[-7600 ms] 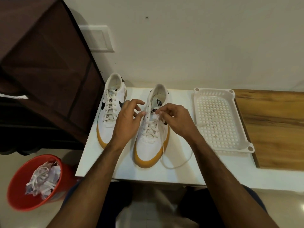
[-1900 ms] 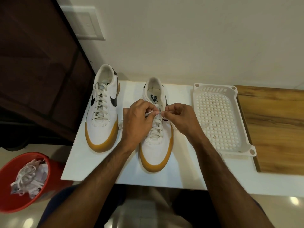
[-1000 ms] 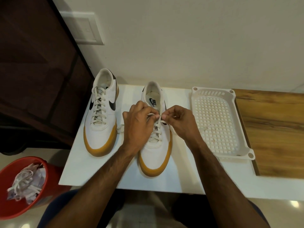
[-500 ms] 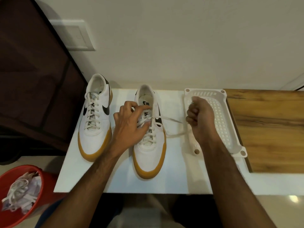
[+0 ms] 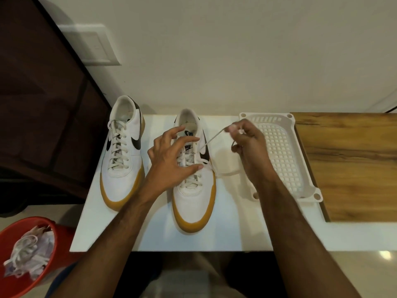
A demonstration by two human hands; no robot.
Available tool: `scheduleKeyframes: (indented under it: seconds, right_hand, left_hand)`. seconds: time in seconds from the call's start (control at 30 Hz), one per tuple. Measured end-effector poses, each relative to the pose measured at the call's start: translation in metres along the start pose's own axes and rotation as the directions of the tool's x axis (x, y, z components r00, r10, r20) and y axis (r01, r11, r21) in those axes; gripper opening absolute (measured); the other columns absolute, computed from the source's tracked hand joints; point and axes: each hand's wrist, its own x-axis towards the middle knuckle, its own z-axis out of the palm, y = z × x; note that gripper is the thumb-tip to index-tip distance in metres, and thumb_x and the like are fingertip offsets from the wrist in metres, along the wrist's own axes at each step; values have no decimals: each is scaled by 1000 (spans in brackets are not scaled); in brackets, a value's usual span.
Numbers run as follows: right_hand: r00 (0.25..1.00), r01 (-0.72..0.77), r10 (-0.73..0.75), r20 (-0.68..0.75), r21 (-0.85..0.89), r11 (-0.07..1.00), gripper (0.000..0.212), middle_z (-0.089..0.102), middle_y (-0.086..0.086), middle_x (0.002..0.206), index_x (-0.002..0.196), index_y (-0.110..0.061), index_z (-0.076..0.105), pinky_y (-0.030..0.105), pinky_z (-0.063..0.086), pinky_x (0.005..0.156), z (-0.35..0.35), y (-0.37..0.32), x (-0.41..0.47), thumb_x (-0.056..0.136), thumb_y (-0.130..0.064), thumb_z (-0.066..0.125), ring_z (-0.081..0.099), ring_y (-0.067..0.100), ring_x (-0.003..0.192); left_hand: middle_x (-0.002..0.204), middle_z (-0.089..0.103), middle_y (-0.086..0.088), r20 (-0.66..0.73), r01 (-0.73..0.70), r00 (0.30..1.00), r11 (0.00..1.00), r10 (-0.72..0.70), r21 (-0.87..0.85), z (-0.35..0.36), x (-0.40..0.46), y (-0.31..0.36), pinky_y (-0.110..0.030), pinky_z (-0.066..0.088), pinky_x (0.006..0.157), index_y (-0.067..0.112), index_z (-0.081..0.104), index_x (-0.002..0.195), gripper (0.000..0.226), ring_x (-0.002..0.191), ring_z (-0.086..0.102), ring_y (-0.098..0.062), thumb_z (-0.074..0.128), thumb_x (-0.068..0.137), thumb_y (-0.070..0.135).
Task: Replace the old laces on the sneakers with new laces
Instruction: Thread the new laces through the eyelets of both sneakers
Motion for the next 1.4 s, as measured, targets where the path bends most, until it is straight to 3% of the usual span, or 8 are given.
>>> scheduleKeyframes:
  seconds: [0.13, 0.23, 0.3, 0.37, 0.73, 0.87, 1.0, 1.4]
  right_hand:
    - [978, 2, 156, -142, 744, 669, 17, 68, 5, 86, 84, -16, 54, 21, 31, 49, -19, -6, 3, 101, -15, 53, 43, 9, 58]
    - [960, -140, 183, -212, 203, 969, 19, 55, -3, 72, 86, -19, 51, 23, 34, 53, -14, -6, -1, 100, -30, 60, 43, 7, 57]
    - [993, -84, 49, -106, -365, 927, 32, 54, -3, 79, 95, -18, 48, 27, 41, 62, -4, -3, -4, 91, -38, 73, 49, 9, 65]
    - [996, -1, 53, 65, -625, 781, 47, 58, -2, 83, 105, -15, 46, 32, 44, 64, 11, -1, -8, 85, -44, 78, 55, 13, 70]
    - [961, 198, 0, 277, -687, 699, 14, 73, -8, 96, 96, -21, 76, 25, 49, 81, 24, 10, -9, 96, -32, 66, 66, 6, 90]
    - [985, 122, -30, 172, -553, 824, 22, 71, -10, 82, 82, -18, 75, 15, 42, 69, 17, 8, -5, 98, -28, 64, 61, -4, 69]
    - [956, 0, -1, -292, -4, 1000, 26, 63, -7, 77, 80, -19, 66, 21, 37, 58, -4, 2, 3, 104, -23, 55, 49, 1, 59]
    - [841, 3, 248, -481, 462, 887, 28, 56, -4, 70, 82, -15, 60, 24, 34, 53, -8, 5, 4, 107, -26, 52, 43, 6, 53]
  left_hand:
    - [151, 32, 17, -12, -3, 1000, 1000, 3, -2, 1, 0, -3, -45, 21, 109, 52, 54, 129, 69, 139, 24, -15, 81, 66, 60]
    - [150, 32, 20, -12, -1, 1000, 1000, 1, 4, 1, 1, -4, -45, 22, 109, 53, 54, 129, 70, 139, 23, -14, 77, 64, 64]
    - [150, 32, 20, -3, -2, 1000, 1000, 2, -2, 0, 0, -4, -43, 21, 109, 53, 53, 129, 70, 139, 23, -12, 77, 64, 63]
    - [150, 32, 19, 2, -5, 1000, 1000, 5, -5, -1, 0, -4, -41, 20, 108, 53, 53, 129, 70, 139, 22, -12, 76, 65, 64]
    - [153, 31, 17, 26, -24, 999, 999, 23, 27, -1, 0, -4, -39, 19, 106, 50, 46, 139, 78, 140, 22, -15, 68, 67, 73]
    - [152, 31, 17, 30, -18, 999, 999, 17, 46, -2, 1, -4, -38, 18, 105, 50, 47, 139, 78, 140, 21, -14, 71, 67, 68]
    - [148, 32, 19, 13, -22, 1000, 999, 21, 41, -3, 0, -4, -37, 19, 103, 49, 49, 137, 79, 138, 23, -12, 75, 65, 65]
    - [139, 35, 14, 55, -38, 998, 999, 36, 26, -5, 1, -5, -37, 20, 104, 45, 48, 139, 73, 133, 26, -12, 79, 74, 57]
